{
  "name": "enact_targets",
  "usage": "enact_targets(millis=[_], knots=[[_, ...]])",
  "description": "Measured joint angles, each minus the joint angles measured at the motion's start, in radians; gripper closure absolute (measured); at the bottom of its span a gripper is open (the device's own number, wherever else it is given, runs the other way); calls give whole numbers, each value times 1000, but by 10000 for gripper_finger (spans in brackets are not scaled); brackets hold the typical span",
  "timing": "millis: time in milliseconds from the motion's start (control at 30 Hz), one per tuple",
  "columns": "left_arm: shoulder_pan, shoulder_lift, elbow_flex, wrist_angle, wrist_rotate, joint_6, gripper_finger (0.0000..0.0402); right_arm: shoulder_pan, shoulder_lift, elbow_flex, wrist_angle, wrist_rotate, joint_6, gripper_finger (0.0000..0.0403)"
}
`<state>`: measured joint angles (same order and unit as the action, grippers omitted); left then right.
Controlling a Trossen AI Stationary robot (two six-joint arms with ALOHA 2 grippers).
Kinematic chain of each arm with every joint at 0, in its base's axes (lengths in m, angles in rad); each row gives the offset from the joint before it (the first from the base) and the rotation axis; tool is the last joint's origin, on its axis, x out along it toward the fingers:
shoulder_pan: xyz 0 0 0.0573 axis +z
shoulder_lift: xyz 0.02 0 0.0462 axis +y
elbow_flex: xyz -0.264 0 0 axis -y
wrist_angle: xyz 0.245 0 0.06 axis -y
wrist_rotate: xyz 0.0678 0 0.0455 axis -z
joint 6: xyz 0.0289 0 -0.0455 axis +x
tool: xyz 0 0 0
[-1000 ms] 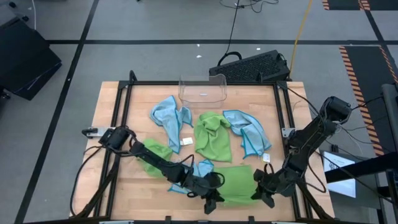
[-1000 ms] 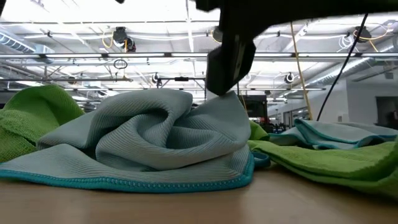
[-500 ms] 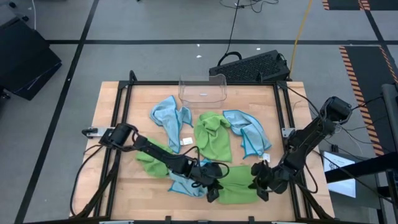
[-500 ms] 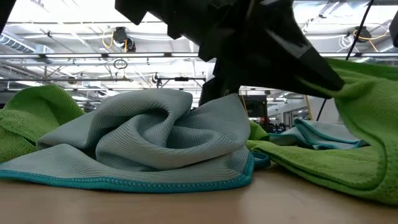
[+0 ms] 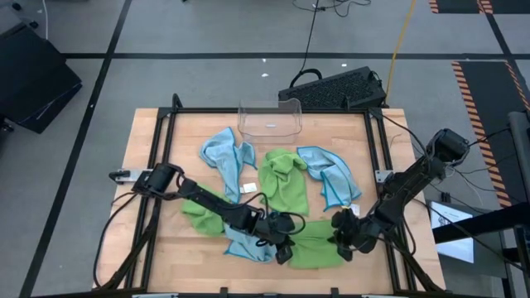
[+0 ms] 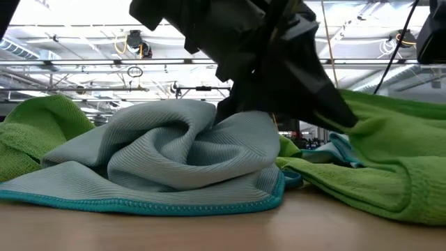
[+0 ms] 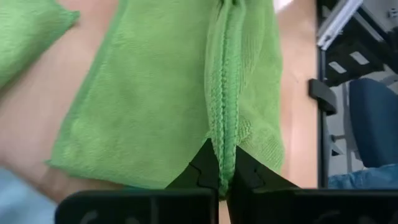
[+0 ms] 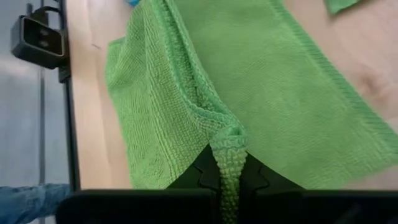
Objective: Fold microfiber towels
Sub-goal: Fold the bottom right green microfiber cloth
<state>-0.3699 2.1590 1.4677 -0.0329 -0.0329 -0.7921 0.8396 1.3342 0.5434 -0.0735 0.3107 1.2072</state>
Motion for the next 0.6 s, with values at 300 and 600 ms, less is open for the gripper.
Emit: enact_targets(millis=[300,600], knots=[[18,0,0,-39,-25,4,392,-28,0,0,-36,23,7,357],[22,0,0,-49,-46,4,387,-28,-107,0,-216,20,114,227]])
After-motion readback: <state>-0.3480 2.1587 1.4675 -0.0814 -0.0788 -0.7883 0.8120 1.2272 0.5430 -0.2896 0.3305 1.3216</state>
